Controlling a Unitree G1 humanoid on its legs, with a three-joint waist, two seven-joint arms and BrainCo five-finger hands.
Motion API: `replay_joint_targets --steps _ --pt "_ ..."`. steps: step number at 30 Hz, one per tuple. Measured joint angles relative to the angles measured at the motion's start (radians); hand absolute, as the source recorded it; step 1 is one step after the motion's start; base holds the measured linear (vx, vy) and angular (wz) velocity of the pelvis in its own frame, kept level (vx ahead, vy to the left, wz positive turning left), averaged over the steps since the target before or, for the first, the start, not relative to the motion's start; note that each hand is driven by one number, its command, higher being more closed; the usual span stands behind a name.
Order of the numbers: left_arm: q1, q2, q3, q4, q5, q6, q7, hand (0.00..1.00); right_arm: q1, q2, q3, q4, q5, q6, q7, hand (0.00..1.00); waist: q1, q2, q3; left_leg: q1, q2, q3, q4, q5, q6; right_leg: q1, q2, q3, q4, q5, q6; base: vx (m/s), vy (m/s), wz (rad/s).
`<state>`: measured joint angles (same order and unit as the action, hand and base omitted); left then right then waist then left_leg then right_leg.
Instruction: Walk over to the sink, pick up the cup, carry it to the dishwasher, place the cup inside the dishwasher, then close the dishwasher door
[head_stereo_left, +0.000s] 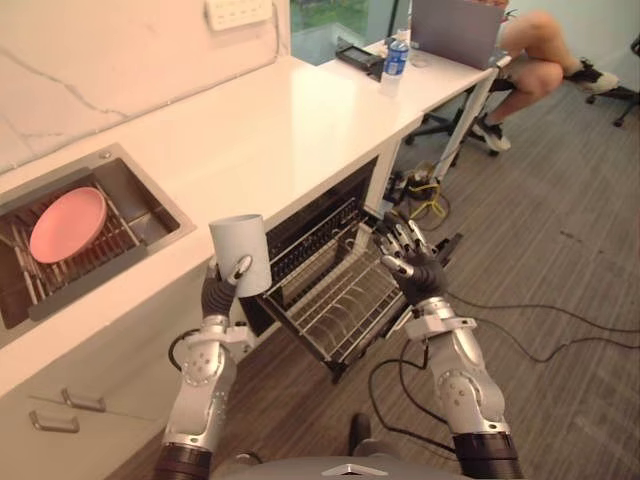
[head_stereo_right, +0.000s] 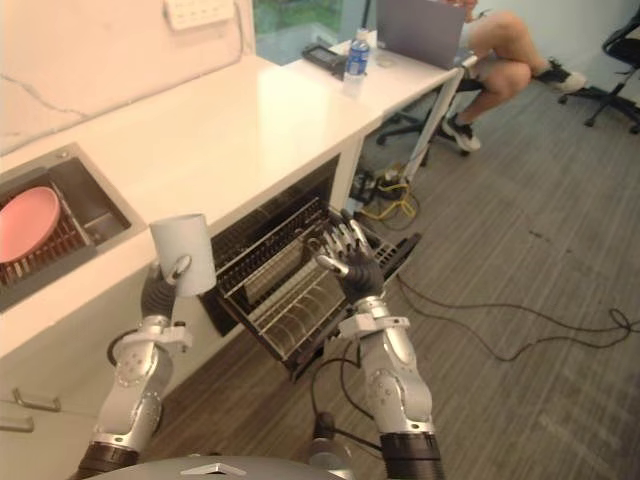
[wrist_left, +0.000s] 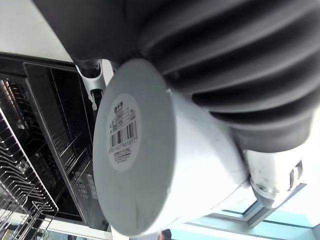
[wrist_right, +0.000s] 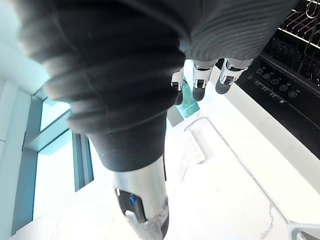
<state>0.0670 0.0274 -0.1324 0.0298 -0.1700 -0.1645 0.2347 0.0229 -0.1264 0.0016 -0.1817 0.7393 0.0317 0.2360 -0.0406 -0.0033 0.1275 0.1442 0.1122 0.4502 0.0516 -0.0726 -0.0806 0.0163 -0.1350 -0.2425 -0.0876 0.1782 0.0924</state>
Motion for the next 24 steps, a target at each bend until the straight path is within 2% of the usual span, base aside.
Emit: replay_joint_targets --steps 6,9,13,20,24 --pt "-0.057 -0.007 -0.053 0.041 0.155 -0.053 0.159 1.00 0.001 0.007 0.059 0.000 0.000 0.006 0.004 0.00 -0.006 -0.006 -0.004 0.014 0.010 0.030 0.003 -0.003 -0.008 -0.007 0.010 0.012 0.000 -0.008 -0.016 -0.04 -0.015 -0.15" --pt "-0.078 -0.008 -0.067 0.080 0.229 -0.052 0.241 1.00 0.001 0.010 0.075 0.000 -0.001 -0.006 0.014 0.00 -0.001 -0.011 -0.008 0.010 0.025 0.045 0.020 -0.009 -0.017 -0.014 0.020 0.010 0.000 -0.003 -0.024 -0.01 -0.034 -0.19" --pt "-0.094 -0.010 -0.072 0.112 0.294 -0.051 0.309 1.00 0.001 0.006 0.074 0.000 -0.001 -0.010 0.011 0.00 -0.005 -0.013 -0.010 -0.001 0.039 0.043 0.041 -0.018 -0.023 -0.016 0.031 0.008 0.000 0.002 -0.030 0.00 -0.008 -0.01" --pt "-0.124 -0.019 -0.108 0.141 0.354 -0.054 0.455 1.00 0.000 0.011 0.118 -0.003 -0.056 -0.031 -0.116 0.00 -0.007 -0.015 -0.013 -0.006 0.049 0.042 0.078 -0.038 -0.021 -0.006 0.035 0.013 0.001 0.008 -0.031 -0.01 0.009 -0.02" --pt "-0.163 -0.022 -0.137 0.141 0.394 -0.054 0.501 1.00 0.000 0.019 0.158 -0.045 -0.101 -0.033 -0.152 0.00 -0.005 -0.016 -0.017 -0.009 0.049 0.044 0.085 -0.045 -0.021 -0.007 0.033 0.020 0.000 0.005 -0.028 -0.04 0.013 -0.03"
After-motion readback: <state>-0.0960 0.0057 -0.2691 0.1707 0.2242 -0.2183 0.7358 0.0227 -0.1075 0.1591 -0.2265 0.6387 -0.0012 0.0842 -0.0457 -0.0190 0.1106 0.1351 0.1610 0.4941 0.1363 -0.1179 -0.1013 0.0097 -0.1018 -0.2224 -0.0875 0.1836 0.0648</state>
